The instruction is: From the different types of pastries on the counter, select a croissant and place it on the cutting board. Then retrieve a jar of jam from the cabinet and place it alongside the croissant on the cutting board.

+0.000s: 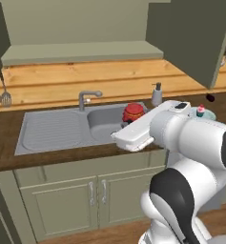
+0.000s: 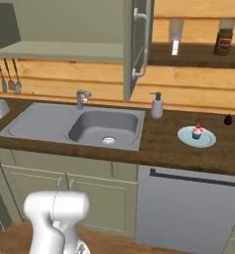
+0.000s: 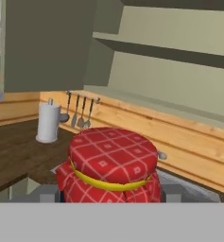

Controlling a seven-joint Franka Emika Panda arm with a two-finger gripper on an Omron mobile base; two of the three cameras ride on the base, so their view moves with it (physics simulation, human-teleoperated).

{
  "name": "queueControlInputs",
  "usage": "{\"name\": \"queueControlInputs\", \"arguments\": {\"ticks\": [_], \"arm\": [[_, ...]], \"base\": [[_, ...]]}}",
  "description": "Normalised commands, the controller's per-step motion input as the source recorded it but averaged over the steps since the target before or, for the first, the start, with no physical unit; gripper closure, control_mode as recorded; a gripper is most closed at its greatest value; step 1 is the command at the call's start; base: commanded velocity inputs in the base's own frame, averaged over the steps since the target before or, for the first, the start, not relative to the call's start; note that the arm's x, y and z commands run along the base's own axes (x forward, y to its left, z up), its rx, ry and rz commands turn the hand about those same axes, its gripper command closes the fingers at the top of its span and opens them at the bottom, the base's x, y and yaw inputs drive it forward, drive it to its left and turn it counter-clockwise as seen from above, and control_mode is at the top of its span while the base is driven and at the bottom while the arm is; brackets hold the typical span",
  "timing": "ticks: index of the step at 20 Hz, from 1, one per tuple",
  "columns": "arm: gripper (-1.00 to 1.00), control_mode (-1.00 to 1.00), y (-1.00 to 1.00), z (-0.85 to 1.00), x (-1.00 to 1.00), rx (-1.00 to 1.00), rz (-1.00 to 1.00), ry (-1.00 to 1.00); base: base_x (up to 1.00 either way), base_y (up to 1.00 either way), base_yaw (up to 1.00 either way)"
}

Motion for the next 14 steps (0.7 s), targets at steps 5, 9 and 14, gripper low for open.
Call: {"name": "queueControlInputs", "arguments": {"ticks": [5,9,14], "arm": [[1.0,1.0,0.0,0.0,0.0,0.0,0.0,0.0],[1.0,1.0,0.0,0.0,0.0,0.0,0.0,0.0],[1.0,1.0,0.0,0.0,0.0,0.0,0.0,0.0]], "base": [[-0.05,-0.38,0.0],[0.12,-1.0,0.0],[-0.18,-0.65,-0.01]]}}
